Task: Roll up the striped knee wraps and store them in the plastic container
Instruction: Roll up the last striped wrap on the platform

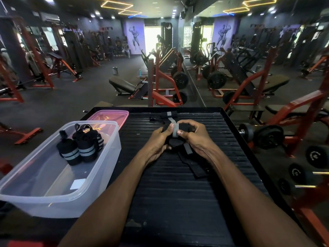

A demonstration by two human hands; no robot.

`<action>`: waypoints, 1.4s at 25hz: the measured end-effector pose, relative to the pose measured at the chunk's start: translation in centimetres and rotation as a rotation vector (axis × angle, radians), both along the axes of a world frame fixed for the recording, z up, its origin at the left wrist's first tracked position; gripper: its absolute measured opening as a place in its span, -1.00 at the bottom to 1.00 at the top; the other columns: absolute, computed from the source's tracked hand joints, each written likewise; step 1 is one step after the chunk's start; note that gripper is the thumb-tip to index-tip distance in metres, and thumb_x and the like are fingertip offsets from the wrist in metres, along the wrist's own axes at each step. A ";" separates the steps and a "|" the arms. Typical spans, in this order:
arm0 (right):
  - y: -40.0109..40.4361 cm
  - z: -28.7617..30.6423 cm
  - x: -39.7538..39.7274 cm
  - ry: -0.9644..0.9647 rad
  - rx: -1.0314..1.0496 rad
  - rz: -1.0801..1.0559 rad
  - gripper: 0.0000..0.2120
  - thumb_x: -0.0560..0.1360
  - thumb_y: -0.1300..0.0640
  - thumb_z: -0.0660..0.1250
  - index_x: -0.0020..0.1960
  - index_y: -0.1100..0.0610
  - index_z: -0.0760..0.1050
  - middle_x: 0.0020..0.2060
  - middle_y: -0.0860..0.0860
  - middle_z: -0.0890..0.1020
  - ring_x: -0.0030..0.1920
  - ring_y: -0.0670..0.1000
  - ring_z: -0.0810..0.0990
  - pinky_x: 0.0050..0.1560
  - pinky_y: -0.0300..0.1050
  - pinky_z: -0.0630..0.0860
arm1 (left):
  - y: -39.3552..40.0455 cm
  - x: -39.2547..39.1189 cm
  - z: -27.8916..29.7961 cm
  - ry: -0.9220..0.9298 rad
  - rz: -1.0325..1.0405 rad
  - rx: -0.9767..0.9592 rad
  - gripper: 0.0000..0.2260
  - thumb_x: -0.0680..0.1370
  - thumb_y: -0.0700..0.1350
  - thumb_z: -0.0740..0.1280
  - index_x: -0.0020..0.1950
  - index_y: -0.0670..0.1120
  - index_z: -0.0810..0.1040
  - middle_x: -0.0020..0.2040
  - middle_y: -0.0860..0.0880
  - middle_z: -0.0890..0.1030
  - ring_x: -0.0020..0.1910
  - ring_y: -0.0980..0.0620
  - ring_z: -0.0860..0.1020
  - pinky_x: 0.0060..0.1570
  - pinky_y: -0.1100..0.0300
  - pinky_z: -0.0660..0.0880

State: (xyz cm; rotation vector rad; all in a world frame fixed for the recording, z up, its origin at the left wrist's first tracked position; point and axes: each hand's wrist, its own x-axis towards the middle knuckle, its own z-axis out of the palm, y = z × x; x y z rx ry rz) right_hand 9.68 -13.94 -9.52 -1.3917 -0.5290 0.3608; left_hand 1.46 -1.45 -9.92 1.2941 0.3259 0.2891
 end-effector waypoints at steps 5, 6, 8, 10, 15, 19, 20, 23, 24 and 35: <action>0.0 0.6 0.0 0.118 -0.021 0.036 -0.72 0.42 0.41 0.47 0.06 0.14 0.61 0.02 0.18 0.67 0.06 0.17 0.66 0.13 0.12 0.63 | 0.2 0.2 -0.3 -0.072 0.102 0.085 -0.82 0.60 -0.26 0.33 0.18 -0.17 0.61 0.00 -0.13 0.69 -0.03 -0.08 0.62 -0.05 0.05 0.52; -0.1 0.8 -0.1 0.178 -0.028 0.077 -0.76 0.46 0.35 0.47 0.09 0.18 0.60 0.04 0.21 0.67 0.05 0.18 0.67 0.08 0.12 0.65 | 0.3 0.1 -0.4 -0.089 0.102 0.128 -0.80 0.59 -0.31 0.32 0.16 -0.14 0.63 0.00 -0.10 0.70 -0.03 -0.03 0.63 -0.07 0.12 0.55; -0.2 0.6 -0.2 0.182 -0.052 0.093 -0.78 0.49 0.31 0.45 0.13 0.26 0.57 0.01 0.24 0.67 0.00 0.17 0.68 -0.06 0.07 0.67 | 0.4 -0.1 -0.4 -0.094 0.091 0.194 -0.74 0.56 -0.38 0.31 0.13 -0.08 0.63 -0.01 -0.05 0.70 -0.03 0.04 0.64 -0.08 0.22 0.57; -0.2 0.4 -0.1 0.085 -0.061 0.017 -0.77 0.47 0.37 0.45 0.12 0.28 0.58 -0.03 0.22 0.66 -0.03 0.16 0.67 -0.08 0.09 0.67 | 0.4 -0.1 -0.3 -0.095 0.062 0.184 -0.68 0.54 -0.42 0.32 0.16 -0.07 0.61 0.02 -0.07 0.67 -0.03 0.03 0.62 -0.09 0.20 0.58; -0.3 0.1 -0.1 -0.104 -0.102 -0.047 -0.67 0.38 0.43 0.49 0.05 0.11 0.63 -0.04 0.08 0.68 0.01 0.05 0.64 0.10 0.11 0.64 | -0.2 0.3 -0.2 -0.016 -0.037 0.066 -0.68 0.66 -0.05 0.25 0.31 -0.24 0.46 -0.08 -0.14 0.60 -0.26 0.01 0.55 -0.32 0.22 0.51; 0.4 -0.1 -0.6 0.024 -0.089 0.020 -0.65 0.40 0.40 0.48 0.12 0.12 0.59 0.07 0.20 0.67 0.12 0.19 0.66 0.14 0.16 0.63 | -0.4 0.7 -0.4 0.011 0.058 0.160 -0.76 0.71 -0.12 0.13 0.30 -0.22 0.41 -0.09 -0.10 0.60 -0.25 0.03 0.52 -0.30 0.19 0.46; 0.5 0.0 -0.9 0.103 -0.052 0.055 -0.68 0.43 0.36 0.48 0.15 0.16 0.56 0.09 0.21 0.67 0.10 0.20 0.67 0.13 0.15 0.64 | -0.4 0.7 -0.4 0.004 0.092 0.162 -0.80 0.71 -0.15 0.13 0.28 -0.17 0.41 -0.04 -0.11 0.61 -0.19 0.01 0.54 -0.24 0.14 0.47; 0.6 0.4 -1.4 0.129 -0.046 0.064 -0.76 0.53 0.28 0.43 0.17 0.24 0.53 0.05 0.23 0.68 -0.05 0.14 0.69 0.03 0.09 0.67 | -0.1 0.8 -0.5 -0.018 0.126 0.148 -0.81 0.68 -0.22 0.16 0.28 -0.14 0.43 0.00 -0.12 0.62 -0.07 -0.06 0.56 -0.11 0.04 0.50; 0.6 0.4 -1.5 0.068 -0.068 0.026 -0.80 0.53 0.30 0.42 0.14 0.24 0.54 0.01 0.21 0.68 -0.09 0.09 0.69 -0.06 -0.01 0.69 | -0.2 0.8 -0.5 -0.026 0.124 0.138 -0.79 0.67 -0.24 0.18 0.30 -0.16 0.44 -0.03 -0.11 0.62 -0.09 -0.05 0.56 -0.14 0.09 0.51; 0.7 -0.1 -0.9 -0.216 -0.289 -0.116 -0.83 0.44 0.18 0.52 -0.01 0.01 0.60 -0.13 0.01 0.72 -0.10 0.04 0.71 0.02 0.11 0.66 | 0.3 -0.1 0.2 -0.037 0.183 0.212 -0.78 0.60 -0.16 0.37 0.21 -0.19 0.58 -0.05 -0.10 0.68 -0.19 0.00 0.64 -0.25 0.14 0.60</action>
